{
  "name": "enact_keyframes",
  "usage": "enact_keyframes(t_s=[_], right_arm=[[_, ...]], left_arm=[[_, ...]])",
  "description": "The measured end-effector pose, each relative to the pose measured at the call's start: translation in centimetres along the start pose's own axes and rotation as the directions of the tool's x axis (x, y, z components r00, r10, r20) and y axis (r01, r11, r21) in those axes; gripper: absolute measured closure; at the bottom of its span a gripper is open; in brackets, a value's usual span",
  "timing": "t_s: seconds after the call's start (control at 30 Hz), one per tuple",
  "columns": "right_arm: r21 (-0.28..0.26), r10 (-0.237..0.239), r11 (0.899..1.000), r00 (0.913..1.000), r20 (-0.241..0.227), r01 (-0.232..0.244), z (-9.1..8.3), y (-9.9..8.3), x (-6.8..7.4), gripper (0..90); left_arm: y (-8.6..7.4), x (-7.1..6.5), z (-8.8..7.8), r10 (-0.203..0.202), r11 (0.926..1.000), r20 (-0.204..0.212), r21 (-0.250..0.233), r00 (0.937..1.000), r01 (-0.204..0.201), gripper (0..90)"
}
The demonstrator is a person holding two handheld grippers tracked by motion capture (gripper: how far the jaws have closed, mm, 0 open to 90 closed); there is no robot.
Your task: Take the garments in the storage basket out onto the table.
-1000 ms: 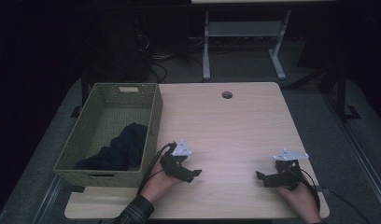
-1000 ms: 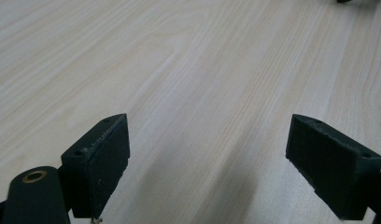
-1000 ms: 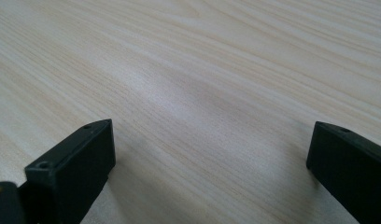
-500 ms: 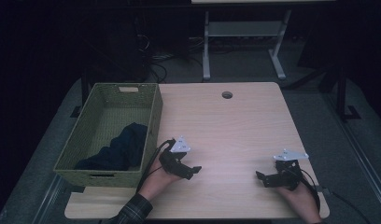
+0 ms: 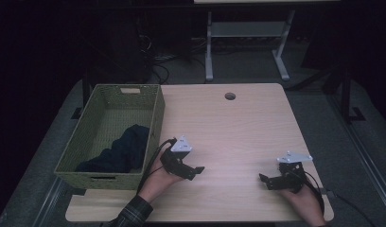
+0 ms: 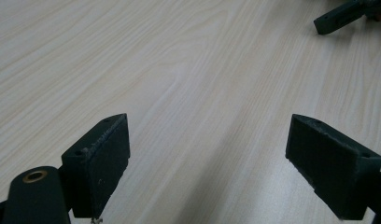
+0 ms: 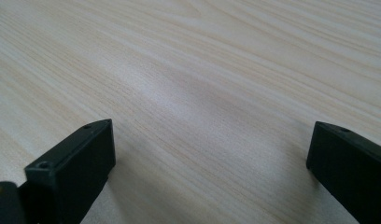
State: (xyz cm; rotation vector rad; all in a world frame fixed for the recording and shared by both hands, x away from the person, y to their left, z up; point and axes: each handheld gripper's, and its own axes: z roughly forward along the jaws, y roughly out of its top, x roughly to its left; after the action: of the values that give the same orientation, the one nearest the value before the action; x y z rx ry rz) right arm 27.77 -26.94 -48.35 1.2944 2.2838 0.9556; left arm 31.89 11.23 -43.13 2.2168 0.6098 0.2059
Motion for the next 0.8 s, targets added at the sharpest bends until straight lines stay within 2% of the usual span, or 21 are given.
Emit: enact_keyframes(t_s=[0.43, 0.53, 0.8], right_arm=[[0.000, -0.001, 1.000, 1.0000, 0.000, 0.001, 0.0, 0.0, 0.0, 0.9], [0.000, -0.001, 1.000, 1.0000, 0.000, 0.001, 0.0, 0.0, 0.0, 0.9], [0.000, -0.001, 1.000, 1.0000, -0.001, 0.001, 0.0, 0.0, 0.0, 0.9]], left_arm=[[0.6, -0.1, -0.5, 0.007, 0.9999, 0.009, -0.010, 0.9999, -0.007, 13.6], [0.7, -0.1, -0.6, -0.014, 0.9999, 0.021, -0.006, 0.9997, 0.014, 13.6], [1.3, -0.1, -1.2, 0.006, 1.0000, 0.022, -0.004, 0.9997, -0.006, 13.6]])
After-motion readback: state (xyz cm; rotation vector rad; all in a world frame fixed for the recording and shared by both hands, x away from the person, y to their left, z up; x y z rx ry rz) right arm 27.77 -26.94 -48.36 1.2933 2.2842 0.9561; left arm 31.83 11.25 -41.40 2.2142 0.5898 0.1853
